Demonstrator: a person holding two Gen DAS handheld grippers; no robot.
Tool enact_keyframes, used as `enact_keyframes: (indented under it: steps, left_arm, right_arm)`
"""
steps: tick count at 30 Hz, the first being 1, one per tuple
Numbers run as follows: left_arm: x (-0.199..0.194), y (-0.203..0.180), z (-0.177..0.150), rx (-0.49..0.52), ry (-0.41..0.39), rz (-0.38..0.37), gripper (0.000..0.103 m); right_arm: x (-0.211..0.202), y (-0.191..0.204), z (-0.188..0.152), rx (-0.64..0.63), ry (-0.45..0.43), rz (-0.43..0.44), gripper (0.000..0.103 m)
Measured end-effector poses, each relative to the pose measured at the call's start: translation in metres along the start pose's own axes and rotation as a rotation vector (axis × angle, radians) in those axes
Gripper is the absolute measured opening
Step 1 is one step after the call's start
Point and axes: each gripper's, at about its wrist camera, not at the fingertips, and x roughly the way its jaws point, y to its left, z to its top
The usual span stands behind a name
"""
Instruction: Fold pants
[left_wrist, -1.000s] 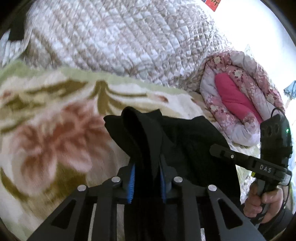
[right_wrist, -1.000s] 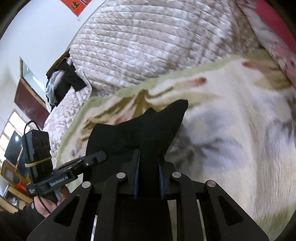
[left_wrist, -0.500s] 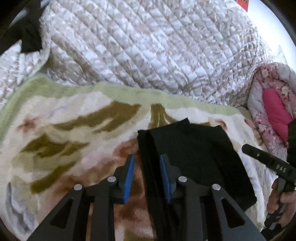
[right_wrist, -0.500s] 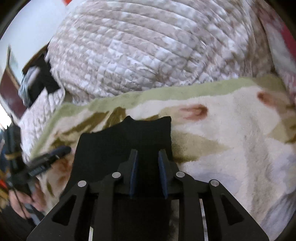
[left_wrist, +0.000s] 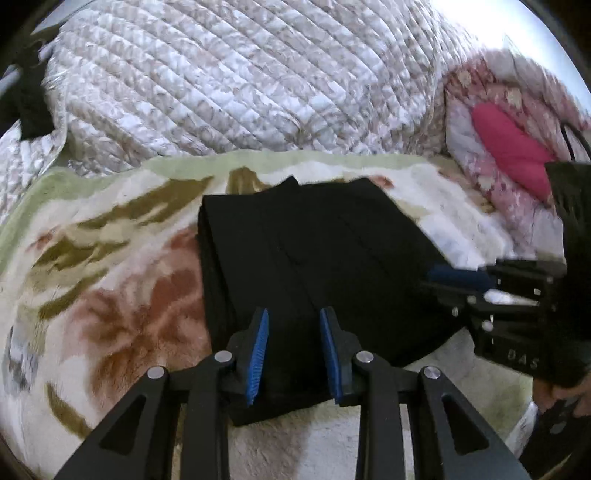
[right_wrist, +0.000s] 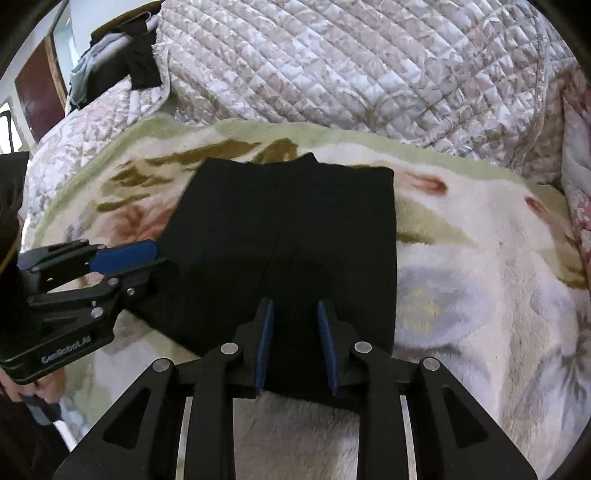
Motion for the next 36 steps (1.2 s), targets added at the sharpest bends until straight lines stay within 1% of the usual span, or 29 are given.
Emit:
enact_keyframes:
  steps: [1, 2, 3, 4, 7, 9, 11, 15, 18, 21, 23, 25, 27, 29, 36]
  left_arm:
    - [-0.005, 0.001, -0.001, -0.015, -0.006, 0.004, 0.031]
    - [-0.009, 0.001, -0.004, -0.019, -0.011, 0.012, 0.031]
    - [-0.013, 0.0, -0.006, -0.02, -0.014, 0.023, 0.031]
    - [-0.017, 0.0, -0.01, -0.02, -0.017, 0.036, 0.032]
    - [-0.027, 0.003, -0.022, -0.055, -0.014, 0.044, 0.036]
    - [-0.03, 0.005, -0.028, -0.081, -0.007, 0.045, 0.037]
    - [-0.031, 0.006, -0.033, -0.087, -0.005, 0.054, 0.038]
    - [-0.027, 0.004, -0.04, -0.087, 0.016, 0.066, 0.038]
    - [-0.023, 0.001, -0.046, -0.095, 0.033, 0.069, 0.038]
    - [-0.014, -0.005, -0.054, -0.066, 0.067, 0.062, 0.038]
    - [-0.011, -0.009, -0.057, -0.048, 0.065, 0.079, 0.039]
    - [-0.011, -0.009, -0.056, -0.049, 0.066, 0.074, 0.041]
    - [-0.01, -0.007, -0.056, -0.061, 0.067, 0.068, 0.043]
    - [-0.01, -0.009, -0.058, -0.046, 0.063, 0.076, 0.045]
    - [-0.008, -0.01, -0.058, -0.039, 0.063, 0.081, 0.048]
  right_arm:
    - [-0.006, 0.0, -0.001, 0.013, -0.014, 0.005, 0.029]
    - [-0.012, 0.0, -0.003, 0.026, -0.023, 0.004, 0.037]
    - [-0.017, 0.002, -0.005, 0.033, -0.032, 0.008, 0.043]
    - [-0.022, 0.006, -0.008, 0.035, -0.044, 0.012, 0.052]
    - [-0.031, 0.016, -0.017, 0.031, -0.068, 0.002, 0.053]
    - [-0.035, 0.022, -0.027, 0.034, -0.074, -0.016, 0.053]
    - [-0.035, 0.026, -0.032, 0.031, -0.076, -0.028, 0.053]
    - [-0.032, 0.026, -0.037, 0.016, -0.053, -0.051, 0.053]
    - [-0.028, 0.022, -0.041, 0.037, -0.025, -0.066, 0.053]
    - [-0.018, 0.019, -0.048, 0.058, 0.036, -0.06, 0.053]
    - [-0.01, 0.018, -0.052, 0.056, 0.072, -0.067, 0.053]
    - [-0.01, 0.02, -0.052, 0.036, 0.067, -0.074, 0.053]
    - [-0.01, 0.02, -0.052, 0.043, 0.066, -0.071, 0.054]
    - [-0.01, 0.021, -0.053, 0.046, 0.065, -0.068, 0.055]
    - [-0.009, 0.021, -0.053, 0.032, 0.059, -0.071, 0.058]
